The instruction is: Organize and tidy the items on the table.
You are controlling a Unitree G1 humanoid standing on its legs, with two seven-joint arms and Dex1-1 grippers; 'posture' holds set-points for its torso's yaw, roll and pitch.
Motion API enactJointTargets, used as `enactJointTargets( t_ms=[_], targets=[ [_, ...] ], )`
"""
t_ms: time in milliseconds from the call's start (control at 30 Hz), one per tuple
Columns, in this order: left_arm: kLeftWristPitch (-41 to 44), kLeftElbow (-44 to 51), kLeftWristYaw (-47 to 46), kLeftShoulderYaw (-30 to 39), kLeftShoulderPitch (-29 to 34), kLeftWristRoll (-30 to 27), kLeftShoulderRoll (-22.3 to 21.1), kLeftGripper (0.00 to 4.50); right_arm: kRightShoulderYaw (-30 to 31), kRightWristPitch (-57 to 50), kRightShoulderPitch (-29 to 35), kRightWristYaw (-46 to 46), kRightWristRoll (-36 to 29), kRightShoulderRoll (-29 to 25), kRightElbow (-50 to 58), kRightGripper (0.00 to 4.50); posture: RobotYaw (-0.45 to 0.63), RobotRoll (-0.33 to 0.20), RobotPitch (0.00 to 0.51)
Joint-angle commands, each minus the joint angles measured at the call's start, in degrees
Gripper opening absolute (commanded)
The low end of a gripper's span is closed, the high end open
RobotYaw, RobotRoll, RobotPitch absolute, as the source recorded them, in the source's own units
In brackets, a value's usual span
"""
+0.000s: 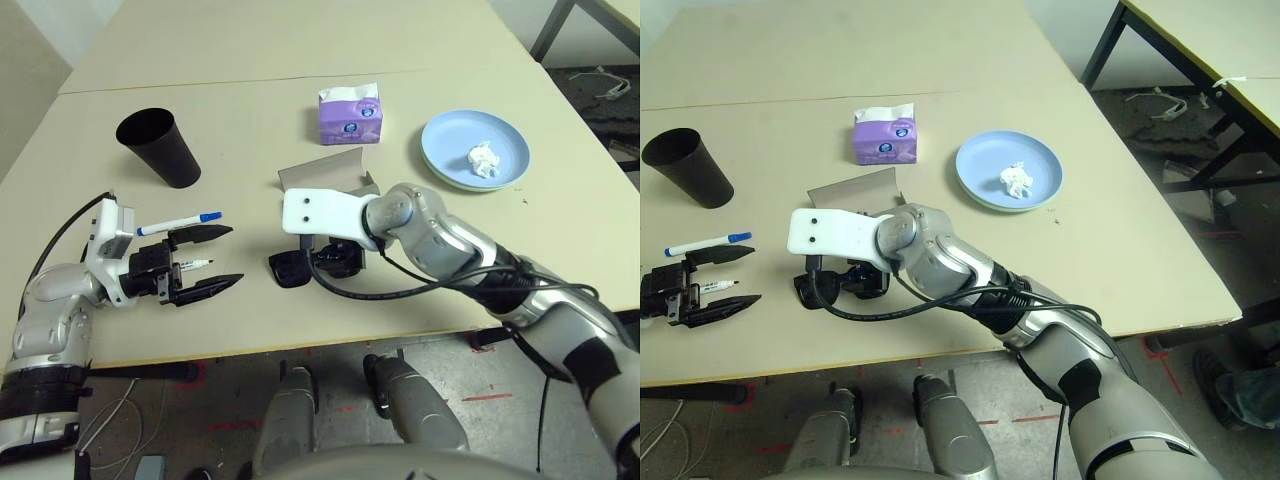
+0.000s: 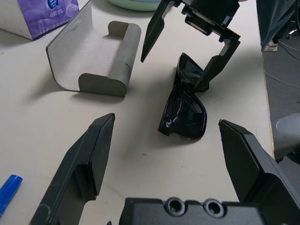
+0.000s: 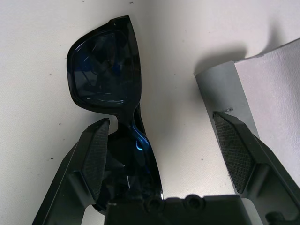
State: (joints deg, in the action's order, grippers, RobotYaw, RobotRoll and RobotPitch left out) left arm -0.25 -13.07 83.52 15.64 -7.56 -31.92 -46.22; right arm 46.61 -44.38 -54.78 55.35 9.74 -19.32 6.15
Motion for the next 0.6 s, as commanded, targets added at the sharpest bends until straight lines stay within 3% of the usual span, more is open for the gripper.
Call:
enactJointTargets(
  t_ms=[33, 167, 233, 600],
  targets=[
    [-0.4, 0.4, -0.2, 0.2, 0.9, 0.3, 0.3, 4.50, 1.6, 1.6, 1.0, 0.8, 1.2, 0.2, -0.2, 4.47, -0.12, 0.000, 0.208],
    [-0.4, 0.7, -0.4, 0.0, 1.2, 0.3, 0.6, 4.50, 1.2, 2.0, 1.3, 1.2, 1.8, 0.3, -0.1, 4.47, -0.12, 0.000, 0.206],
    [-0.5, 0.6, -0.5, 0.0, 1.1, 0.4, 0.7, 4.50, 1.0, 2.1, 1.5, 1.4, 1.9, 0.3, 0.1, 4.09, -0.12, 0.000, 0.208],
    [-0.5, 1.0, -1.5, 0.2, 0.8, 0.1, 1.4, 4.50, 0.3, 2.2, 1.9, 2.6, 2.3, 0.2, 0.1, 0.19, -0.12, 0.000, 0.207]
  ],
)
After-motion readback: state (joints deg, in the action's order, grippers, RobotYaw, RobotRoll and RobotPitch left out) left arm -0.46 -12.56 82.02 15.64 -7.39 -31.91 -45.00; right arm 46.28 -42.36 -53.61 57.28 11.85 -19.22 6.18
